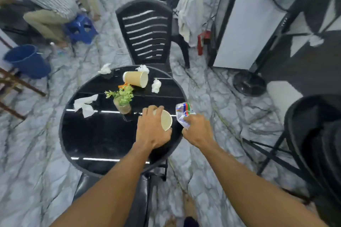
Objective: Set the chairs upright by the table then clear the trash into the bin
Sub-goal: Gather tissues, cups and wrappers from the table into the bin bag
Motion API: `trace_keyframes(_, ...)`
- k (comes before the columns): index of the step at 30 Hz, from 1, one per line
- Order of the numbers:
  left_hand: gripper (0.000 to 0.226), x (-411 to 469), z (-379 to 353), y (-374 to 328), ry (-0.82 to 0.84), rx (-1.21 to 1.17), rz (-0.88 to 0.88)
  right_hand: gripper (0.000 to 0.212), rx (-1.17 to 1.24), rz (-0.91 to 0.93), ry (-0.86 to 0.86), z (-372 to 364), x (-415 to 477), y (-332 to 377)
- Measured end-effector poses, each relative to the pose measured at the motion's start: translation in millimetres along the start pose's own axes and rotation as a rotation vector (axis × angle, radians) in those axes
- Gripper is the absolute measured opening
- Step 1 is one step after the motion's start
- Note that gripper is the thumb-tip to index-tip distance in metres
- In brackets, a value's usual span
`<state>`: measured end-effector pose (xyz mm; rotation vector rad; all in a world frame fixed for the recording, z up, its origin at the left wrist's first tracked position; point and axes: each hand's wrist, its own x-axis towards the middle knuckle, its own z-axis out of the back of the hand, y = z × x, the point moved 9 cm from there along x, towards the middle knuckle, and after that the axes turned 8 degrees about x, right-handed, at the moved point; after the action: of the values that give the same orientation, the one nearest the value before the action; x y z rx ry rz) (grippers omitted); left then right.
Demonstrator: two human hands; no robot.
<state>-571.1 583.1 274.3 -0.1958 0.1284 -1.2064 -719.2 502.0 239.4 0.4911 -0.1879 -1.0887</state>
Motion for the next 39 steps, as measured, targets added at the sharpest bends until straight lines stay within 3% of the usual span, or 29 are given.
trace_keyframes(9, 0.075, -43.5, -24.1, -300.3, 0.020, -0.134, -0.559, 0.013, -0.011, -0.359, -0.422, 161.8, -167.8, -202.9)
trace_keyframes(14, 0.082, -140.0, -47.8, -458.1, 0.080, -0.159, -0.829, 0.027, -0.060, -0.605, -0.595, 220.5, -321.0, -311.8)
trace_keyframes(21, 0.084, -320.5, -95.2, -634.3, 0.208, -0.189, -1.157, 0.031, -0.054, -0.940, -0.709, 234.9, -554.6, -430.3)
trace_keyframes(29, 0.086, -530.3, -187.1, -743.1, 0.461, -0.112, -1.386, 0.026, 0.075, -1.308, -0.751, 175.0, -779.9, -508.7)
trace_keyframes(39, 0.097, -636.7, -254.6, -807.0, 0.585, -0.071, -1.451, 0.046, 0.200, -1.446, -0.761, 148.3, -883.5, -568.4)
